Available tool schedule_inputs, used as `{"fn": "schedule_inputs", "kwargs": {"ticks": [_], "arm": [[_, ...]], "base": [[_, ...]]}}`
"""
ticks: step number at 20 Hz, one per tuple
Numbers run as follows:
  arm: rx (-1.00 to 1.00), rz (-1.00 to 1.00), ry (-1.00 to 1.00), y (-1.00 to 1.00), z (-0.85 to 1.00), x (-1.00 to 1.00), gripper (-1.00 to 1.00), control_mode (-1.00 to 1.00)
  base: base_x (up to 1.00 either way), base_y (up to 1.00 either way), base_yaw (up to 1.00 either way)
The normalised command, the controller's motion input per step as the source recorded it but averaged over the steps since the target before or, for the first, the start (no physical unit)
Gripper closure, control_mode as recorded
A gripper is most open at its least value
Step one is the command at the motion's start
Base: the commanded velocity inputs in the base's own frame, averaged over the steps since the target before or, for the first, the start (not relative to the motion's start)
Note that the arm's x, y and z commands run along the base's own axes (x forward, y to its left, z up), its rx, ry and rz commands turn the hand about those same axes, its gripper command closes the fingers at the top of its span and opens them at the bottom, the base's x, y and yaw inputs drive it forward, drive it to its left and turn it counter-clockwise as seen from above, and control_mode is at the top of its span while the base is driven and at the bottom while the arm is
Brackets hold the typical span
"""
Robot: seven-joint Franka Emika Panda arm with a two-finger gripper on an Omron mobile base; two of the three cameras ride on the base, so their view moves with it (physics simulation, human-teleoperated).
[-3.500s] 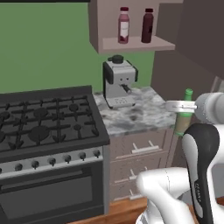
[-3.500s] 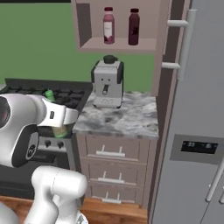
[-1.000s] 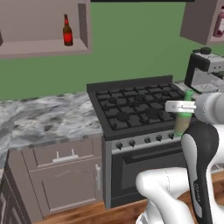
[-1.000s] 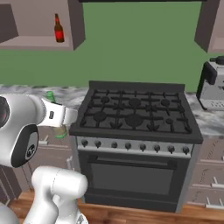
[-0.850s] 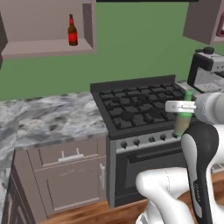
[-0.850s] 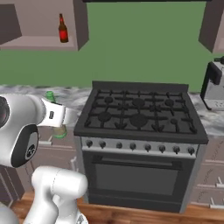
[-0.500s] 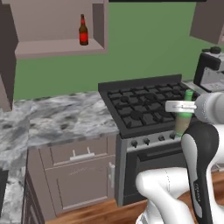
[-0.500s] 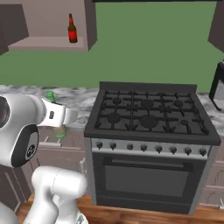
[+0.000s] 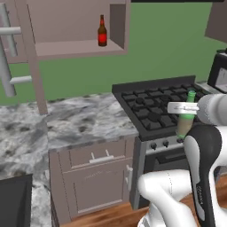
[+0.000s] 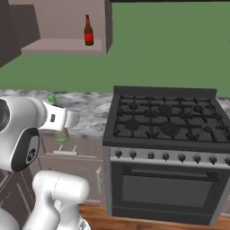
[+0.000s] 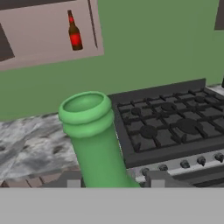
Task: Sort all alcoholic drinks to one cabinet, and non-alcoholic drinks to the other.
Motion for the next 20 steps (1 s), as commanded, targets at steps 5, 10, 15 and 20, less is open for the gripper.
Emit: {"fn": "schedule_inputs", "kwargs": {"ticks": [5,10,15,20], "arm": [[0.0,0.0,0.0,0.0,0.0,0.0,1.0,1.0],[0.0,0.0,0.0,0.0,0.0,0.0,1.0,1.0],[0.0,0.0,0.0,0.0,0.0,0.0,1.0,1.0],[0.0,0.0,0.0,0.0,0.0,0.0,1.0,1.0]], "base": [[0.39,0.43,0.0],[0.58,0.28,0.03],[0.53,0.25,0.17],[0.1,0.25,0.23]]}}
